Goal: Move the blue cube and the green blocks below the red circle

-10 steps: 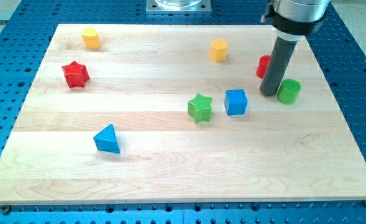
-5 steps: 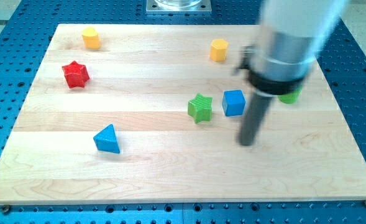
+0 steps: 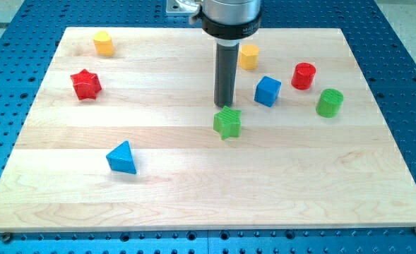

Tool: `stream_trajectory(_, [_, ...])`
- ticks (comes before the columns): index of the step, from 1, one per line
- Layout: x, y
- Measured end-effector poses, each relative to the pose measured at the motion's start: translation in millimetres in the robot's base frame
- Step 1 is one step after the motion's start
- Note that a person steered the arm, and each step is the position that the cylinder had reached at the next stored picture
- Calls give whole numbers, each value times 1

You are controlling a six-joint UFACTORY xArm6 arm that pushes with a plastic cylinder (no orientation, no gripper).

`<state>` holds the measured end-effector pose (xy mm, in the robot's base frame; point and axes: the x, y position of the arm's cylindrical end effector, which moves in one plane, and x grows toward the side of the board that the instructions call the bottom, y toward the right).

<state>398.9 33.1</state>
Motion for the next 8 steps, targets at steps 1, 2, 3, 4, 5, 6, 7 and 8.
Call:
stream_trajectory(1, [-7,65])
stream_trajectory(2, [-7,76])
stream_trajectory(3, [-26,63])
stream_trajectory(4, [-32,88])
stream_trajectory(5, [-23,109])
stream_trajectory(6, [19,74])
stream_trajectory(7, [91,59])
stream_trajectory(8, [117,8])
